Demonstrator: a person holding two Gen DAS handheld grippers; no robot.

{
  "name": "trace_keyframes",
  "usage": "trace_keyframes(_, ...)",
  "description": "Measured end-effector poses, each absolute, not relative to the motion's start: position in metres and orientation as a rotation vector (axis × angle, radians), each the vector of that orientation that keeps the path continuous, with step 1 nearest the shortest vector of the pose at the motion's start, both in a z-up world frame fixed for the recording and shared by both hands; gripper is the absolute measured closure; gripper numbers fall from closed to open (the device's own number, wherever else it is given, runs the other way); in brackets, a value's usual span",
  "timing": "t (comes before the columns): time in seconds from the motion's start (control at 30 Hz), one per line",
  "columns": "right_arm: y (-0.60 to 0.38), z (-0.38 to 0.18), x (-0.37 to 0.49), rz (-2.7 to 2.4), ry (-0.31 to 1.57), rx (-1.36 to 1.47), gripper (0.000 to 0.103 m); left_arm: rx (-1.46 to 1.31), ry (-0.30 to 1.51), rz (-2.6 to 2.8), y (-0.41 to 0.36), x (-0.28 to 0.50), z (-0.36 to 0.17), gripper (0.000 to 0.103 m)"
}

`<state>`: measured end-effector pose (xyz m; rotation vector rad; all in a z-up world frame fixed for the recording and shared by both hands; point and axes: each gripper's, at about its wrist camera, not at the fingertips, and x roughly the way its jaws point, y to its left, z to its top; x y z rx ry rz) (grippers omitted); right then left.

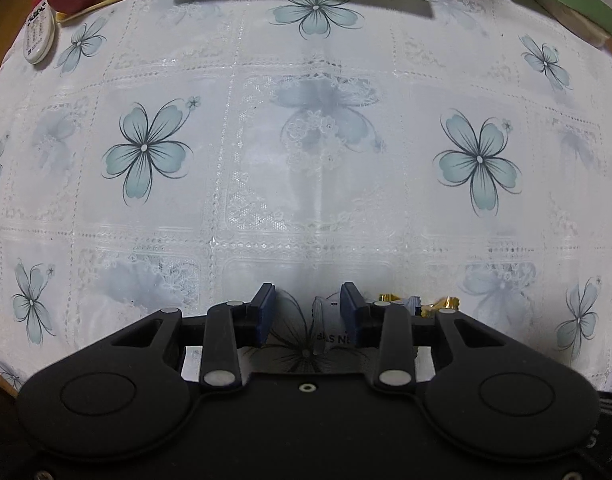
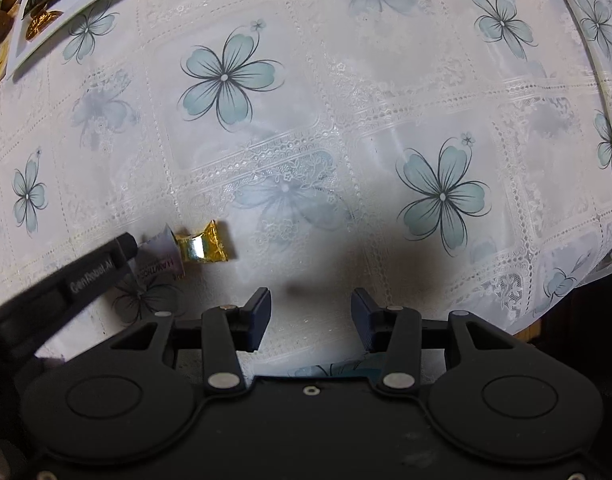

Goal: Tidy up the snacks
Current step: 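Move both open tools toward the white hawthorn packet and gold candy, then grasp the gold candy with the right tool while the left tool approaches the hawthorn packet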

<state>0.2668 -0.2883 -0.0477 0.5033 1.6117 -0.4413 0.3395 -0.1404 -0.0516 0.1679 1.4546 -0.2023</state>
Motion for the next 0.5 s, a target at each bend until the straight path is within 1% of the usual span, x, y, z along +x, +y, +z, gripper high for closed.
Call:
trace_keyframes(0.33,-0.287,-0.05,0.278,-0.441,1.578,0.524,0.056,0.177,1.519,-0.219,-0.122,0.314,-0.049,0.057)
trace_keyframes(0.5,-0.278,-0.059,0.287,-0.439,1.594,0.503,0.056,0.105,1.588,-0.215,-0.104,0.309,-0.051,0.057)
